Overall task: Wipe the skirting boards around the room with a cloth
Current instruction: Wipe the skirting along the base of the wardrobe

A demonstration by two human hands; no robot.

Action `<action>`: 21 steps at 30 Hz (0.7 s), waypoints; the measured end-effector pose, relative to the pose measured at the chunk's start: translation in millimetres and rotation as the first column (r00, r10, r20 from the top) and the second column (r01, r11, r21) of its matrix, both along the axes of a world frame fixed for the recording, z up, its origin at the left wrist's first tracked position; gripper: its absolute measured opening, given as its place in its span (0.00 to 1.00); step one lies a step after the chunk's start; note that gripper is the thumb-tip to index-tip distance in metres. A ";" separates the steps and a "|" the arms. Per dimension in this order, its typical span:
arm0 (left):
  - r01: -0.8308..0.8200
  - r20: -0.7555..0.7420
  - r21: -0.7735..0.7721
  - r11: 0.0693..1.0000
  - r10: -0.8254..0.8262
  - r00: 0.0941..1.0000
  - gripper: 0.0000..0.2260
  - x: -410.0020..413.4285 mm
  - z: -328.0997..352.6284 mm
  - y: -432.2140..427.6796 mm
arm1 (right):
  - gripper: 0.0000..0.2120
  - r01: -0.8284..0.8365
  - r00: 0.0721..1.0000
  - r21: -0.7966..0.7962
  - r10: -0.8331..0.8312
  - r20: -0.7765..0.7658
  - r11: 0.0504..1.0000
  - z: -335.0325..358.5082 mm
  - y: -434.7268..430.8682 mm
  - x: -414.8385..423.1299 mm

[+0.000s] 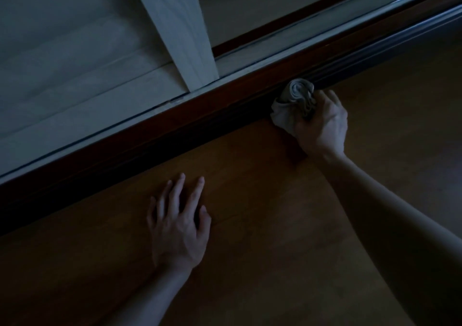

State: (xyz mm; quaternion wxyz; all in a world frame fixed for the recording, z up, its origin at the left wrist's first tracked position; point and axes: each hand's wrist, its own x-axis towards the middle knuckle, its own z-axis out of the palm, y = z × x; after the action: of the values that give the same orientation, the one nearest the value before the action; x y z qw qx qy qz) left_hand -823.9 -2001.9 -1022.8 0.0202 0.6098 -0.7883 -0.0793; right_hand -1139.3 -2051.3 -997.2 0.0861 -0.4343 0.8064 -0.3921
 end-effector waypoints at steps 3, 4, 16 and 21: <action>-0.002 -0.006 0.008 1.000 0.002 1.000 0.25 -0.6 -1.3 -0.9 | 0.12 0.150 0.988 0.000 -0.150 0.049 0.989 2.8 0.6 -26.6; -0.003 -0.005 0.014 1.000 0.003 1.000 0.25 -1.4 -1.1 -0.4 | 0.12 0.174 0.982 0.006 -0.174 0.074 0.985 4.1 0.8 -31.6; -0.007 -0.022 0.018 1.000 0.008 1.000 0.25 -2.5 -1.2 -0.3 | 0.11 0.138 0.990 0.035 -0.139 0.032 0.990 -1.5 -0.6 -39.5; -0.009 -0.047 -0.028 1.000 0.007 0.999 0.23 -2.6 -1.3 -0.1 | 0.10 0.137 0.990 -0.017 -0.137 0.023 0.990 0.2 0.5 -22.6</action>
State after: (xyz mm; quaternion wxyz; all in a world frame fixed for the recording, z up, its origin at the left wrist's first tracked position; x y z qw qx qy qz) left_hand -826.5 -2002.0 -1024.2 0.0473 0.6106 -0.7862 -0.0823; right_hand -1161.9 -2050.8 -997.0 0.0636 -0.3743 0.8296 -0.4095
